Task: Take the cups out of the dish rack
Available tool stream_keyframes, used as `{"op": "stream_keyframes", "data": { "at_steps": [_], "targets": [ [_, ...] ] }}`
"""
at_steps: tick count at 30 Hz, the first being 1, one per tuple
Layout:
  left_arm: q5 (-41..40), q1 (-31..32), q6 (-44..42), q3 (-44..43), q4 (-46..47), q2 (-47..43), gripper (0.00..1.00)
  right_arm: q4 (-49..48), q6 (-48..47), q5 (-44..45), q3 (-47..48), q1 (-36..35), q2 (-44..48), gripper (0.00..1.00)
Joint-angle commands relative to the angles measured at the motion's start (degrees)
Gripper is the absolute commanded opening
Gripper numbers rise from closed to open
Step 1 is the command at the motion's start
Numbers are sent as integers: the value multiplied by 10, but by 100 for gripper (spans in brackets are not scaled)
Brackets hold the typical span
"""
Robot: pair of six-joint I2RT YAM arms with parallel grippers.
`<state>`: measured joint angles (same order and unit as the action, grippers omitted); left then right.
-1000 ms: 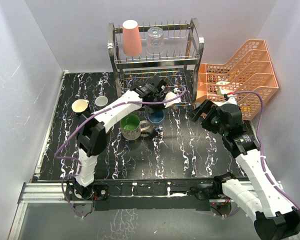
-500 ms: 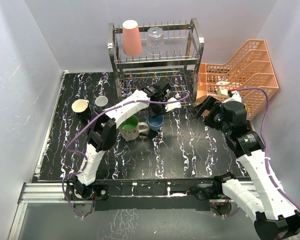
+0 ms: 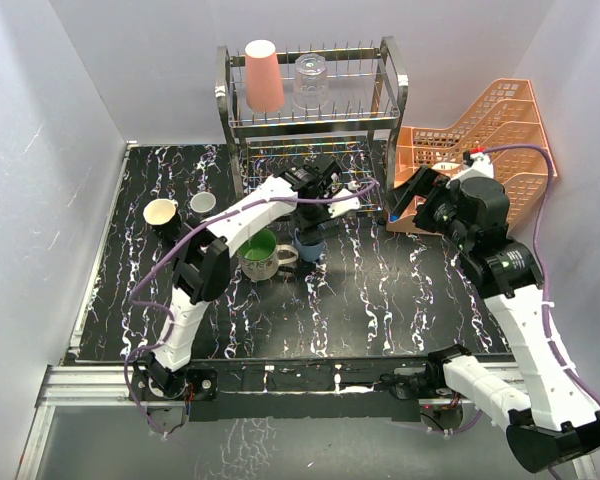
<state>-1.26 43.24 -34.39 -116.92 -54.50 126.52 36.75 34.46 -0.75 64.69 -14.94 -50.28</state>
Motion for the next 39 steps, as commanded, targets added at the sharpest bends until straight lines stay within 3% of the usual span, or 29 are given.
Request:
{"op": "stream_keyframes", "data": {
  "at_steps": [1, 5, 9, 12, 16, 22, 32, 39],
  "targets": [
    [9, -2, 14, -39, -30, -103, 89, -14, -35, 8, 72, 1, -19, 98],
    [7, -7, 22, -63, -75, -160, 97, -48, -56, -5, 121, 1, -36, 98],
    [27, -41, 61, -56, -100, -219, 97, -91, -89, -48, 177, 1, -79, 98],
    [32, -79, 94, -15, -89, -277, 97, -43, -108, -64, 302, 1, -177, 98],
    [18, -133, 131, 78, -47, -357, 97, -77, -119, -77, 385, 1, -254, 98],
    [-3, -149, 152, 198, -28, -453, 97, -98, -121, -105, 516, 0, -383, 98],
    [19, -150, 168, 214, -90, -479, 97, -86, -148, -95, 701, -36, -564, 98],
    [50, -149, 167, 213, -110, -492, 97, -111, -173, -61, 728, -60, -618, 98]
  ]
}}
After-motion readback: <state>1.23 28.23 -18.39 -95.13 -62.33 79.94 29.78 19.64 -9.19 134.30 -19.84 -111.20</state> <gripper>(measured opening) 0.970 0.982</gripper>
